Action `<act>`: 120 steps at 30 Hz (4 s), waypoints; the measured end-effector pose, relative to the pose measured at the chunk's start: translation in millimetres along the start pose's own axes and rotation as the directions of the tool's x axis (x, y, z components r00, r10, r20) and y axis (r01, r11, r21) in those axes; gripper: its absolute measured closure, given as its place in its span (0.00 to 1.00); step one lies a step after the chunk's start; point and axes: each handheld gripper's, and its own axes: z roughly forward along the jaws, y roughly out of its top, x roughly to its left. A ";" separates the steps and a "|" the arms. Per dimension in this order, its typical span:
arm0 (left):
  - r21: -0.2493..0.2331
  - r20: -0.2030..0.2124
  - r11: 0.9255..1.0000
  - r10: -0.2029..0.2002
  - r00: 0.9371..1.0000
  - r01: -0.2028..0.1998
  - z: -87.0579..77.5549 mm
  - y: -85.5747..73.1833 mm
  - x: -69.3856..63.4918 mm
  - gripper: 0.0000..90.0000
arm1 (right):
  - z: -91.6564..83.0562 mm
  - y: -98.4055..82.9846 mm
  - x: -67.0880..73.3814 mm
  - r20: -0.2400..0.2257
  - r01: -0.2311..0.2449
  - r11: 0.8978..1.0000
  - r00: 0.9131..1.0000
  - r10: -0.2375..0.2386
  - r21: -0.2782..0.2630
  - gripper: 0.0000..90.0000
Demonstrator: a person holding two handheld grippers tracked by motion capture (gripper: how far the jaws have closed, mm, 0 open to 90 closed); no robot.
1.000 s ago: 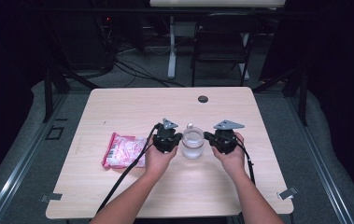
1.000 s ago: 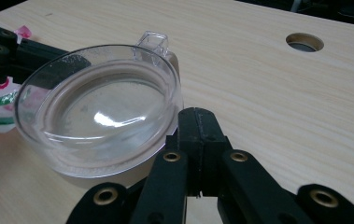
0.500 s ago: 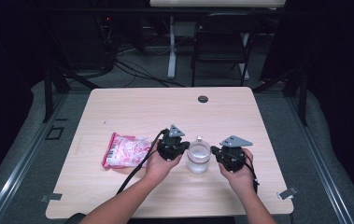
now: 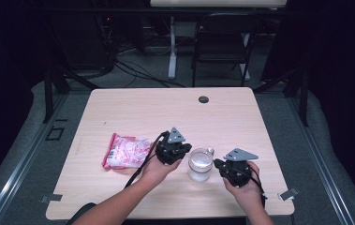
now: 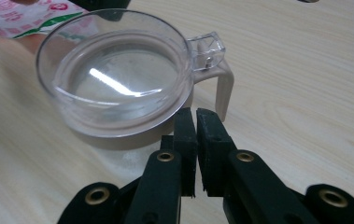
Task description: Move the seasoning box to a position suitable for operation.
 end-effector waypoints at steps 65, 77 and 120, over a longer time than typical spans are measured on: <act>-0.060 -0.053 0.997 -0.054 0.997 0.051 -68.3 -83.6 2.6 0.54 | 89.5 17.3 -5.1 -0.098 0.016 1.000 0.995 -0.015 0.015 0.89; -0.071 -0.009 0.997 -0.028 1.000 0.027 -51.0 -72.0 -10.8 0.47 | 71.8 10.8 -1.8 -0.064 0.022 1.000 0.998 -0.022 0.001 0.94; -0.069 -0.025 0.997 -0.019 1.000 0.017 -48.2 -73.3 -7.6 0.47 | 71.3 7.9 6.4 -0.092 0.045 0.999 0.995 -0.045 -0.001 0.85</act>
